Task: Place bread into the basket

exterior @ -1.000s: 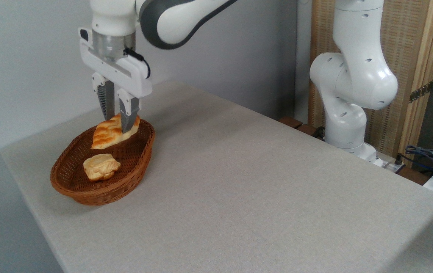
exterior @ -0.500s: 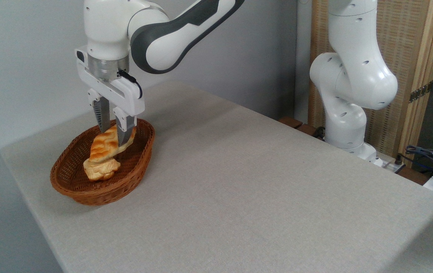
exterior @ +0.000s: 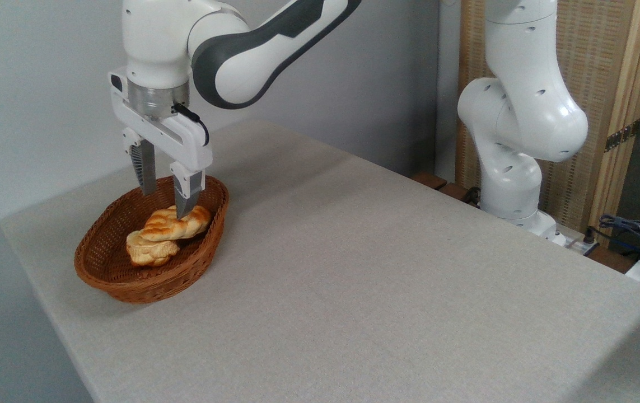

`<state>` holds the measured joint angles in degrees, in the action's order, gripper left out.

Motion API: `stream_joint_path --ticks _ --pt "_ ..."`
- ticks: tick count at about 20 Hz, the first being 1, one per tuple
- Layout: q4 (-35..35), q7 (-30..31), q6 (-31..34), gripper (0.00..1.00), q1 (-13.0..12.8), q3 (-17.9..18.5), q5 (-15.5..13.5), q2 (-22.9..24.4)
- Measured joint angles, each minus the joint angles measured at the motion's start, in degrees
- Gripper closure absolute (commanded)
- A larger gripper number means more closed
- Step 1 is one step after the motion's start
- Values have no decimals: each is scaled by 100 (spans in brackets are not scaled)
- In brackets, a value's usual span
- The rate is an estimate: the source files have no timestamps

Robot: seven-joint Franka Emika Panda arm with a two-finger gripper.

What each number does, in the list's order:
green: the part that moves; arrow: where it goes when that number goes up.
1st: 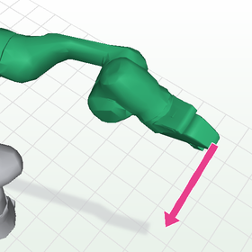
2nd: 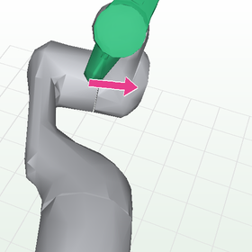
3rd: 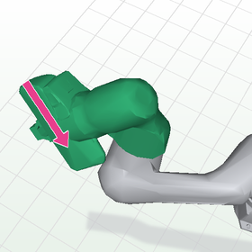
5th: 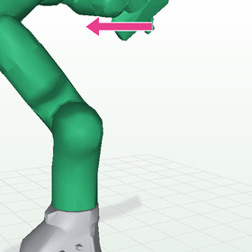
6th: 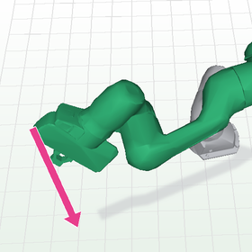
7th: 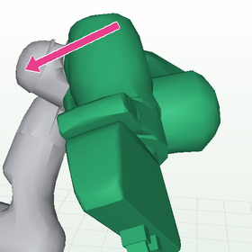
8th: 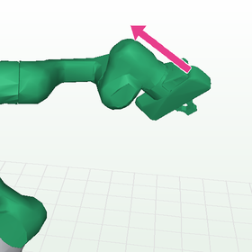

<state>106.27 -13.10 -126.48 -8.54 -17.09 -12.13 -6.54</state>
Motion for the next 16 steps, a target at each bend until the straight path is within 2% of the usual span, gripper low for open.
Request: stream_joint_path --ticks 2,4,6,9,11,16 --pt "-48 -1 60 0 13 188 14 122" --pt "-66 -16 321 0 34 418 184 312" --pt "-101 -73 750 0 54 591 554 478" --pt "-189 -588 1307 0 68 694 1042 558" --pt "-196 -1021 1511 0 69 831 1141 557" --pt "-196 -2235 1869 0 80 1360 1154 546"
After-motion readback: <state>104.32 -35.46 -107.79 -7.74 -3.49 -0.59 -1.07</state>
